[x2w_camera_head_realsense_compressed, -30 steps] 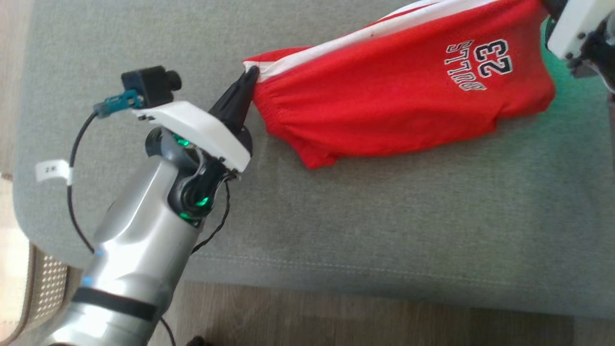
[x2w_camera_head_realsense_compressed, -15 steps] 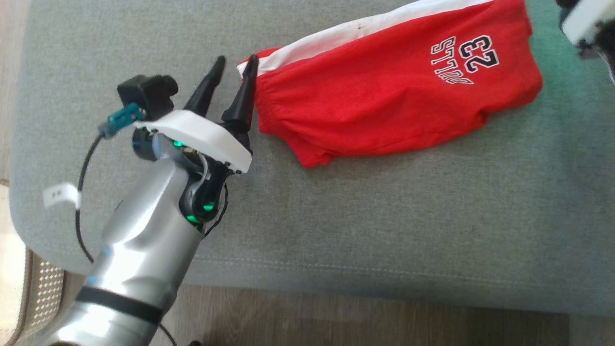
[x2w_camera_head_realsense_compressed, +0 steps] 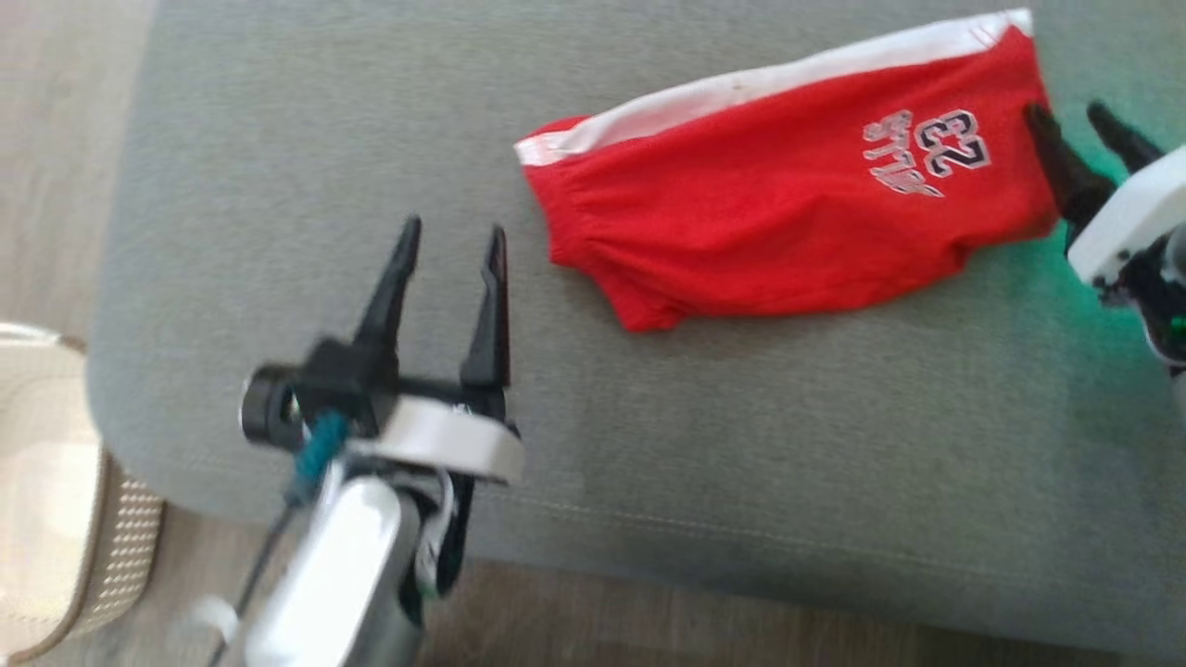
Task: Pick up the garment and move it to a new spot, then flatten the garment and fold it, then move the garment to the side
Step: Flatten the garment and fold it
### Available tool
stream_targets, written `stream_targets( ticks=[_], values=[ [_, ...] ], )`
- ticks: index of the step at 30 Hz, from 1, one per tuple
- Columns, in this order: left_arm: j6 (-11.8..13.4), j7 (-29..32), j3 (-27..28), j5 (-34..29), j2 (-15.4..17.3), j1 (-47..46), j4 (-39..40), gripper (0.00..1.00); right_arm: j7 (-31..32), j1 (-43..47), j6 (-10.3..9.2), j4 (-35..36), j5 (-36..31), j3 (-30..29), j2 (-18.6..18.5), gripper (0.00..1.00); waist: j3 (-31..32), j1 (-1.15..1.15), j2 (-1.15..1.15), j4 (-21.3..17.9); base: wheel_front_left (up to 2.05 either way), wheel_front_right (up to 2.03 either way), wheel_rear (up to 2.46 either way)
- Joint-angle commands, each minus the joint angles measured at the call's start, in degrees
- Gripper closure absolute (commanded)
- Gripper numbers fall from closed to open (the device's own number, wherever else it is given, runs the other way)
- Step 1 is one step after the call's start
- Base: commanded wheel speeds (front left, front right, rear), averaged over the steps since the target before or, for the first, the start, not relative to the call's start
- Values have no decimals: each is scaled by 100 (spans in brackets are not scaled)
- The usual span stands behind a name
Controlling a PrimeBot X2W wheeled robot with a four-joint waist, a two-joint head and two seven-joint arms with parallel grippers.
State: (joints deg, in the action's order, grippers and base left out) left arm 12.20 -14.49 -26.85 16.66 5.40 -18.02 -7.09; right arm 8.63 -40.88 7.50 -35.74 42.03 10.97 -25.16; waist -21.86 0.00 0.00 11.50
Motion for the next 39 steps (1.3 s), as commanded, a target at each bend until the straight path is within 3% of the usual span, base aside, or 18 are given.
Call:
stream_targets(
  ticks=[1, 7, 8, 9, 11, 15, 22, 33, 39],
  values=[
    [72, -50, 205, -220, 21, 101, 355, 0, -74, -90, -1, -95, -109, 71, -49, 0, 85, 0, 0, 228, 0, 0, 0],
    [118, -51, -5, -557, -157, 652, 672, 0, -138, -350, -1, -1024, -380, 168, -81, 0, 117, 0, 0, 692, 0, 0, 0],
    [113, -51, -32, -567, -175, 706, 692, 0, -175, -398, -1, -1158, -402, 163, -74, 4, 125, 0, 0, 749, 0, 0, 0],
    [108, -51, -60, -588, -189, 750, 694, 0, -206, -444, -1, -1286, -407, 160, -60, 23, 136, 0, 0, 793, 0, 0, 0],
    [93, -51, -102, -616, -210, 806, 691, 0, -272, -517, -1, -1501, -389, 165, -29, 100, 174, 0, 0, 858, 0, 0, 0],
    [99, -51, -107, -698, -229, 871, 704, 0, -450, -581, -1, -1713, -276, 186, -5, 100, 287, 0, 0, 837, 0, 0, 0],
    [64, -51, 42, -821, -228, 1029, 750, 0, -679, -586, -1, -1601, -80, 269, -109, 100, 499, 0, 0, 390, 0, 0, 0],
    [-135, -51, 140, -926, -224, 1058, 694, 0, -516, -800, -1, -1254, -290, 457, -857, 100, 676, 0, 0, -266, 0, 0, 0],
    [-243, -51, 104, -877, -233, 1067, 541, 0, -119, -1179, -1, -1144, -677, 709, -417, 100, 736, 0, 0, -454, 0, 0, 0]
  ],
)
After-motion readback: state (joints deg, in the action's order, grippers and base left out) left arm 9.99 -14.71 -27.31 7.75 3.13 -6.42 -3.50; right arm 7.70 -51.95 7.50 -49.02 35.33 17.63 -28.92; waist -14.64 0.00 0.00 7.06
